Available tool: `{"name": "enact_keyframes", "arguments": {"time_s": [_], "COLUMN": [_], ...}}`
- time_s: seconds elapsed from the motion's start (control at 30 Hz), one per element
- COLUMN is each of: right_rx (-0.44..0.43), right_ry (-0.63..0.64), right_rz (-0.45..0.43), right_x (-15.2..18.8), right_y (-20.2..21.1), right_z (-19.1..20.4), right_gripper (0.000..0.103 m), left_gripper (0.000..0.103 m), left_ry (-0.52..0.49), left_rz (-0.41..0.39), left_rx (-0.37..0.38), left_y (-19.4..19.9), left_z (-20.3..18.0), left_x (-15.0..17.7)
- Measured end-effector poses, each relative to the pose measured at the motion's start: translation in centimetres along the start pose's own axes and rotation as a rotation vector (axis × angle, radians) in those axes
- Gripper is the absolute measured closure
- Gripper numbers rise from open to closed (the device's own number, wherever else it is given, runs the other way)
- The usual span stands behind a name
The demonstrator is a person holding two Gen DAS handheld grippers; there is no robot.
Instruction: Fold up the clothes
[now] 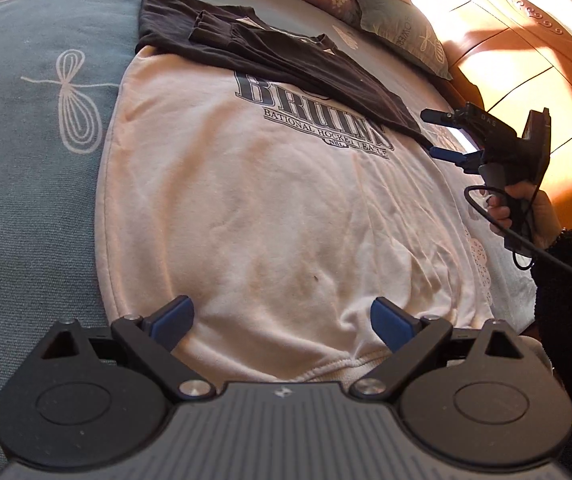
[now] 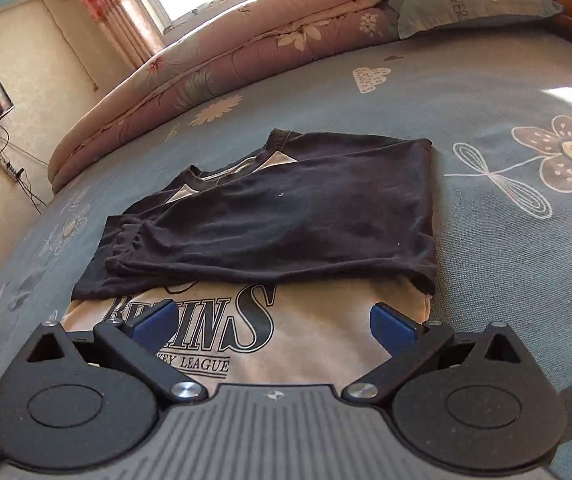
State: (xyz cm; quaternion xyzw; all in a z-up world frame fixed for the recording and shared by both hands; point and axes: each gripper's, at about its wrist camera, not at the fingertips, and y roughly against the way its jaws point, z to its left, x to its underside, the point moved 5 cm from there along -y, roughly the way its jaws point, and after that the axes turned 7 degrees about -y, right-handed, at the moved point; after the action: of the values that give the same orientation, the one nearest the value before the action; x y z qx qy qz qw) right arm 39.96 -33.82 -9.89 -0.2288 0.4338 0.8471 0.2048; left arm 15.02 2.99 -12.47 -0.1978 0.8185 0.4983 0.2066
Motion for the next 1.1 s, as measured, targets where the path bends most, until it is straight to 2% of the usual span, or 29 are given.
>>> {"name": "enact_keyframes", "arguments": {"time_s": [0.13,0.27,0.4,0.47,0.57,0.7,0.77,0.87,0.97,1.1], "right_rx": [0.039,0.110,0.160,0.126,0.087,0.112,0.132,0.094,0.071,0.048], "right_ry": [-0.056,0.015,0.083,0.093,0.072,0.066,0.053,0.108,0.193,0.244], "right_rz": [-0.018,-0.045,-0.004,0.022,0.072,0.097,0.112,0.135,0.145,0.176], "right_x": [-1.4,-1.9,-0.7,0.5,2.7,5.8,7.3,10.3,13.4,17.3], "right_y": [-2.2,-2.7,-2.2,-1.3,-0.2,2.0,3.8,6.5,7.8,7.4], "right_z": [-2.5,-2.4,-0.9,0.0,0.4,-0.3,-0.2,1.8,4.0,5.3], "right_gripper": [0.000,0.001,0.000,0.000,0.000,0.000,0.000,0.000,0.000,0.000], "left_gripper": [0.007,0.006,0.006,0.006,0.006,0.006,0.006,0.006,0.006,0.006], "left_ry": [0.007,-0.013,-0.086,-0.129,-0.101,-0.047,-0.033,-0.075,-0.104,-0.169], "left_rz": [0.000,0.012,0.011,-0.011,-0.010,-0.004,0.012,0.013,-0.009,-0.042], "left_rx": [0.003,-0.019,-0.075,-0.077,-0.013,0.016,0.008,-0.032,-0.049,-0.057], "left_y": [-0.2,-0.4,0.0,0.2,-0.5,-0.8,-0.3,0.5,0.5,-1.5], "left_z": [0.0,-0.3,-1.1,-1.4,-1.0,-0.4,-0.3,-0.4,-0.7,-1.3], "left_x": [-0.4,-0.7,-1.4,-1.9,-2.2,-1.1,-0.8,-1.5,-3.2,-6.7]}}
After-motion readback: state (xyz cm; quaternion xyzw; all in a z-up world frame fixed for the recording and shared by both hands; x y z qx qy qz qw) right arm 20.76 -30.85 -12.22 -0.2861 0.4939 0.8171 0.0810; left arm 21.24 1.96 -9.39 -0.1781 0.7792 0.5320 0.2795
